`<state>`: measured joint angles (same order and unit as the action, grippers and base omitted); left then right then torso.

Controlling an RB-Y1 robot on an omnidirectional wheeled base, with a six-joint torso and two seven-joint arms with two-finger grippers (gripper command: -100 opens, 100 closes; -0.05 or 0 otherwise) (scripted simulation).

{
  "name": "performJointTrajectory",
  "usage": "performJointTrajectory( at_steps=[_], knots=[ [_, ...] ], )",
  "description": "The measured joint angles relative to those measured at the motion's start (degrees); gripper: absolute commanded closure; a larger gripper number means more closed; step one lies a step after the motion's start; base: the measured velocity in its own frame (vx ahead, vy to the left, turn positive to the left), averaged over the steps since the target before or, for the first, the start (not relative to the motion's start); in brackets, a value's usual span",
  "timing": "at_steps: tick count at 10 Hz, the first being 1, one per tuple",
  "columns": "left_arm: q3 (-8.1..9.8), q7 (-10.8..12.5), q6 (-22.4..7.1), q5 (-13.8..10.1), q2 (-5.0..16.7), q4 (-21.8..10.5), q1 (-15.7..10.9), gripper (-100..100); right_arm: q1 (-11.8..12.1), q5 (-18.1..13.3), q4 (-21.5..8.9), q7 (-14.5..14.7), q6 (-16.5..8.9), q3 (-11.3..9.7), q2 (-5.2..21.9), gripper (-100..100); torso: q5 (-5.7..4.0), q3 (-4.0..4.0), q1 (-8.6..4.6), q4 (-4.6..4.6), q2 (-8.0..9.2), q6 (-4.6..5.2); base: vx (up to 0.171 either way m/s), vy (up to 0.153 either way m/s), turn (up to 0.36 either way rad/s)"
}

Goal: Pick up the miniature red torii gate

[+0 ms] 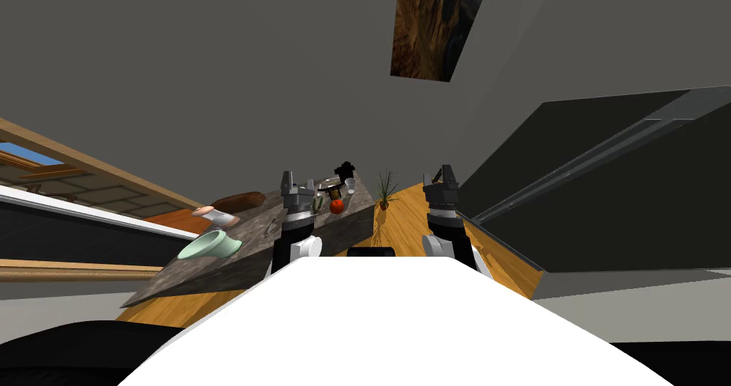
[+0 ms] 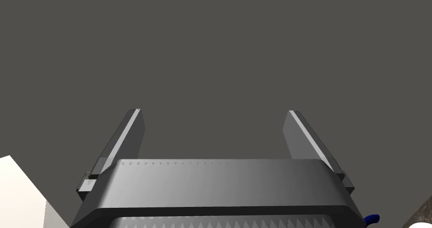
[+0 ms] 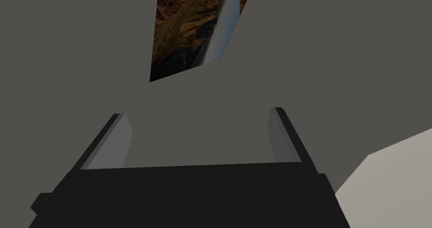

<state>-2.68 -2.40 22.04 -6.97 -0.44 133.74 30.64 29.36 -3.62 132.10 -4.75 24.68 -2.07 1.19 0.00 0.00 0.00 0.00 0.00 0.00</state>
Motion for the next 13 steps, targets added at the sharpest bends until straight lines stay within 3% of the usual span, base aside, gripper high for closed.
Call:
performJointTrajectory(
  at_steps=[3, 6, 9, 13],
  knots=[
    [2.00, 1.34, -1.92, -1.69, 3.33, -0.99, -0.33, -100, -0.01, 0.00, 0.00, 0.00, 0.00, 0.00, 0.00, 0, -0.02, 0.09, -0.10, 0.04, 0.16, 0.00, -0.041, -0.033, 0.003],
    [5.26, 3.23, -5.02, -4.13, 6.97, -2.21, -0.12, -100, -0.01, 0.00, 0.00, 0.00, 0.00, 0.00, 0.00, 0, -0.03, 0.08, -0.13, 0.03, 0.14, 0.00, -0.034, -0.043, -0.026],
    [9.98, 5.80, -9.07, -7.60, 11.25, -3.47, 1.39, -100, -0.01, 0.00, 0.00, 0.00, 0.00, -0.01, -0.01, 0, -0.04, 0.09, -0.20, 0.03, 0.15, 0.00, -0.030, -0.053, -0.051],
    [15.09, 7.98, -14.58, -10.91, 14.48, -5.12, 1.67, -100, 0.00, 0.00, 0.00, 0.00, 0.00, 0.00, 0.00, 0, -0.03, 0.05, -0.12, 0.02, 0.09, -0.01, -0.020, -0.042, -0.066]
  ],
)
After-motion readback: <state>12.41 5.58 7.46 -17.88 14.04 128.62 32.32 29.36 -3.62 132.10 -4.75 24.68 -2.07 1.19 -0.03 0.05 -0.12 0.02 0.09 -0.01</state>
